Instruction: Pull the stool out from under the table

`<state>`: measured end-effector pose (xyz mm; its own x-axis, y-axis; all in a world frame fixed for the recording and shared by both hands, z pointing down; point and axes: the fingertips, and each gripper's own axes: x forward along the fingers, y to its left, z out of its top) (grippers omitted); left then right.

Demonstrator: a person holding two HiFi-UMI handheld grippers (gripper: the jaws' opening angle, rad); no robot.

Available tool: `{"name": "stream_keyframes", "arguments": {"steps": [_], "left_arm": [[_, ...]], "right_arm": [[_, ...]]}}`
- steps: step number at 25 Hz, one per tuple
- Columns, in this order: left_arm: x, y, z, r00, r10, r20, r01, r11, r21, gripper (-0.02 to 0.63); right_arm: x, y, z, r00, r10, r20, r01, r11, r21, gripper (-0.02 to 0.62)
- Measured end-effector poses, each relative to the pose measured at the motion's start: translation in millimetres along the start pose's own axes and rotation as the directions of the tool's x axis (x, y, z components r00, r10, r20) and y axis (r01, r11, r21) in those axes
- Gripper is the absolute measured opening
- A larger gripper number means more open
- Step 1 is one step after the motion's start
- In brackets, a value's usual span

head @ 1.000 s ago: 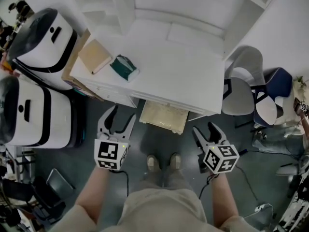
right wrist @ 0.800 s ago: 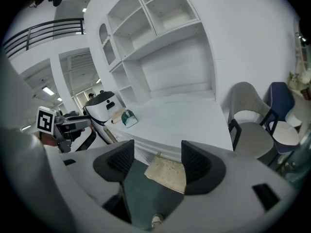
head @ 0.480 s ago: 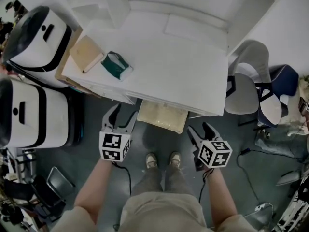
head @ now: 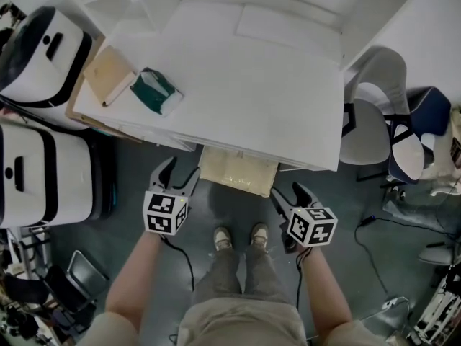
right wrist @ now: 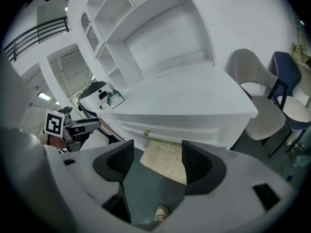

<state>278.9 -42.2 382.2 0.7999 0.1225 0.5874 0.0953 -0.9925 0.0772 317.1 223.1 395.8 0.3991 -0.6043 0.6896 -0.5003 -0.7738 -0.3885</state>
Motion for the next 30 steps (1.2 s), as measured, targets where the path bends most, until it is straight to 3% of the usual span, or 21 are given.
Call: {"name": "stream_keyframes", "arguments": {"steps": [11,15,19,30], "left_arm": [[79.3,17.2,-90.1,0.997,-0.042,-0.070,0.035,0.995,-0.094,0.293],[111.2,19.4,-119.9,0.994,-0.080,-0.078,0.066,0.984,-0.167,0.301],[142.0,24.2,-151.2,0.990,-0.094,-0.105,0.077,0.984,-0.159,0.304],[218.5,37.9,-224.3,0.981,-0.130,-0.147,0.087,0.960,-0.266,0.376]], "right_arm": [[87.0,-43.6,-48.8,0.999,-0.005,-0.038,0.005,1.000,0.006,0.316],[123.3,-63.3,-67.4,0.999,-0.010,-0.039,0.011,1.000,0.017,0.332],[151.4,-90.4,-82.2,0.999,-0.036,-0.034,0.037,0.998,0.041,0.345],[210.7,-147.6,-137.4,0.997,-0.060,-0.043,0.063,0.994,0.091,0.370]]}}
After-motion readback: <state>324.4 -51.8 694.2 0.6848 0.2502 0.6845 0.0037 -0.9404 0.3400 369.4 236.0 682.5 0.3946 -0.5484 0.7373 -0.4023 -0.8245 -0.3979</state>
